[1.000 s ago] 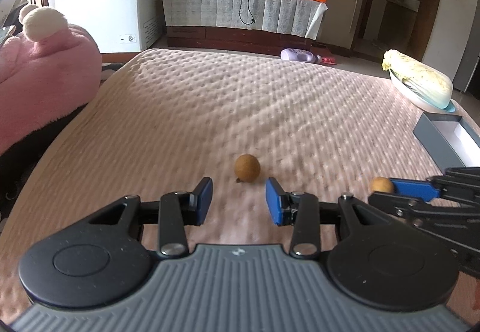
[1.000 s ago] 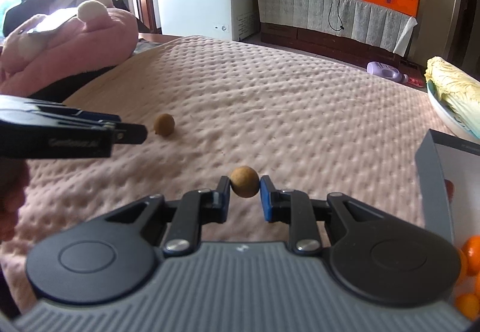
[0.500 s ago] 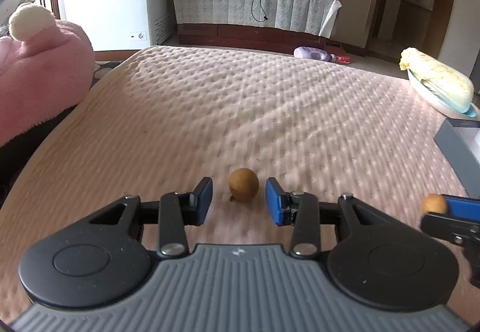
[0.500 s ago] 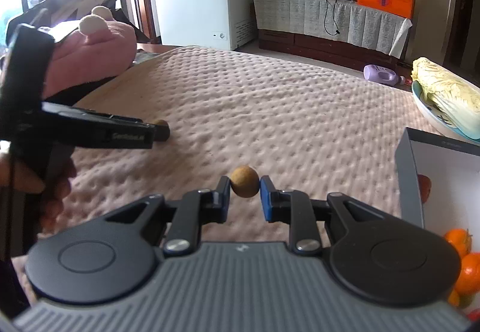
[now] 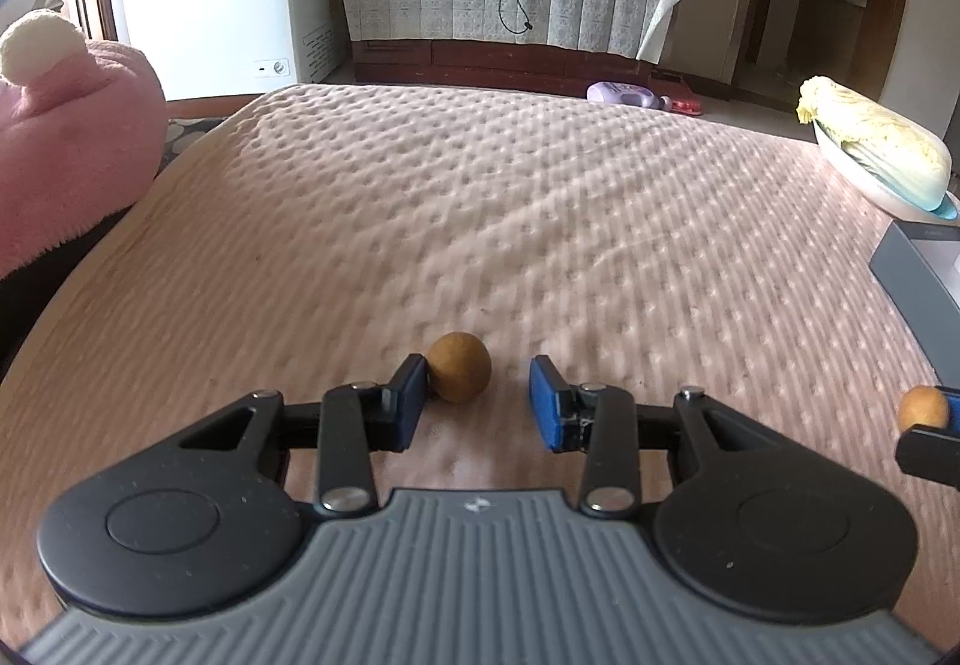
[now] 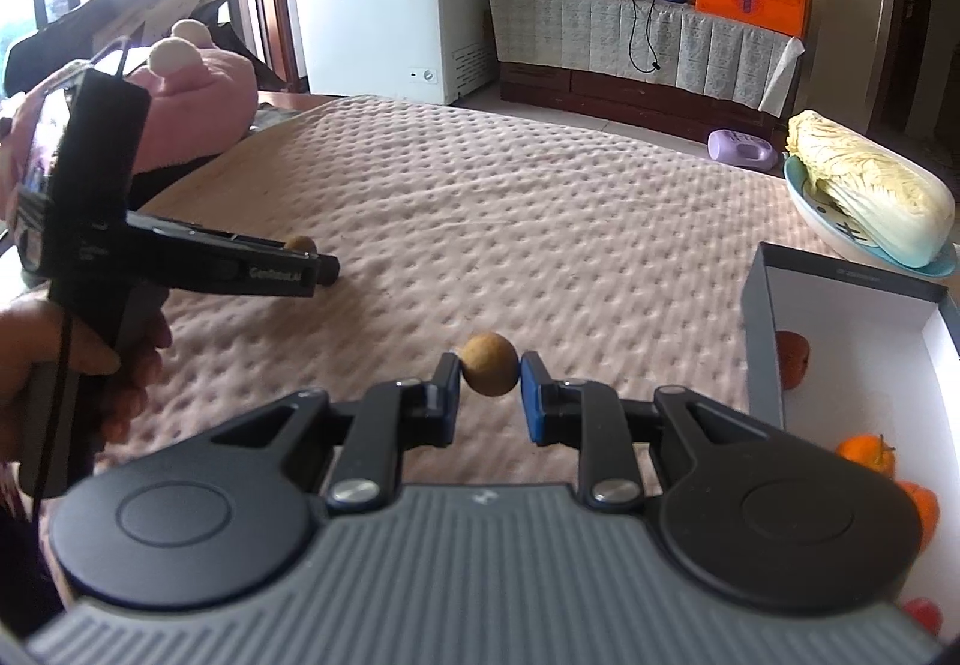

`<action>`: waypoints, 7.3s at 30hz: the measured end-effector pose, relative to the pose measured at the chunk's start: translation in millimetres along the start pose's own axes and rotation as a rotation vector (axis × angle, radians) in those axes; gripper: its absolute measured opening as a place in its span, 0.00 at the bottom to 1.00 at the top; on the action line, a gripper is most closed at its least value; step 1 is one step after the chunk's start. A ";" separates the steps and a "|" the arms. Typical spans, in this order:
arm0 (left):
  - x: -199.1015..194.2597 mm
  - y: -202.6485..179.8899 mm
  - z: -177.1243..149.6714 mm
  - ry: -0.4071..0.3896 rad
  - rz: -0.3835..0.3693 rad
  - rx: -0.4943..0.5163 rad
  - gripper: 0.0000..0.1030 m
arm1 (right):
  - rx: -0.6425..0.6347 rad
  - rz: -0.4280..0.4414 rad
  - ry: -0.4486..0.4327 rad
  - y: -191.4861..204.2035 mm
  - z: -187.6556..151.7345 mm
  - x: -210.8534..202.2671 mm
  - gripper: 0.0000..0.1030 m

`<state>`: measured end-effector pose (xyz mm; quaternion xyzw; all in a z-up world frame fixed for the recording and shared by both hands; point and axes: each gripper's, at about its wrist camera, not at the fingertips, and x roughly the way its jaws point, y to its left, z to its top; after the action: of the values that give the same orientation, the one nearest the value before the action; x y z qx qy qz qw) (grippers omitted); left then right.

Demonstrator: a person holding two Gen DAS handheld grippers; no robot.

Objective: Organize fruits
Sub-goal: 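Close the left gripper on the other longan while the right gripper carries its longan, then carry both brown longans over the box with both grippers, then lower the longan into the box and open the right gripper, then lower the longan into the box and open the left gripper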

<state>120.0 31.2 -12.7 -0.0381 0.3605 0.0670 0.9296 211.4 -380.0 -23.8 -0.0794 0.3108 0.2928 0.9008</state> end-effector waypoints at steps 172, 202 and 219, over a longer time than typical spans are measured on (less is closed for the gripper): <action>-50.1 -256.6 -6.3 -0.075 -0.405 0.294 0.26 | 0.189 -0.188 -0.036 -142.5 -65.7 -92.0 0.26; -50.0 -260.8 -7.3 -0.073 -0.429 0.301 0.26 | 0.177 -0.267 -0.023 -136.5 -65.2 -95.2 0.30; -44.2 -274.3 -12.8 -0.060 -0.445 0.318 0.26 | 0.214 -0.246 0.014 -126.7 -77.5 -121.7 0.30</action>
<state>120.8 -245.7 13.9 0.0323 0.3213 -0.1954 0.9260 167.4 -566.8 -16.4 -0.0226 0.3345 0.1450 0.9309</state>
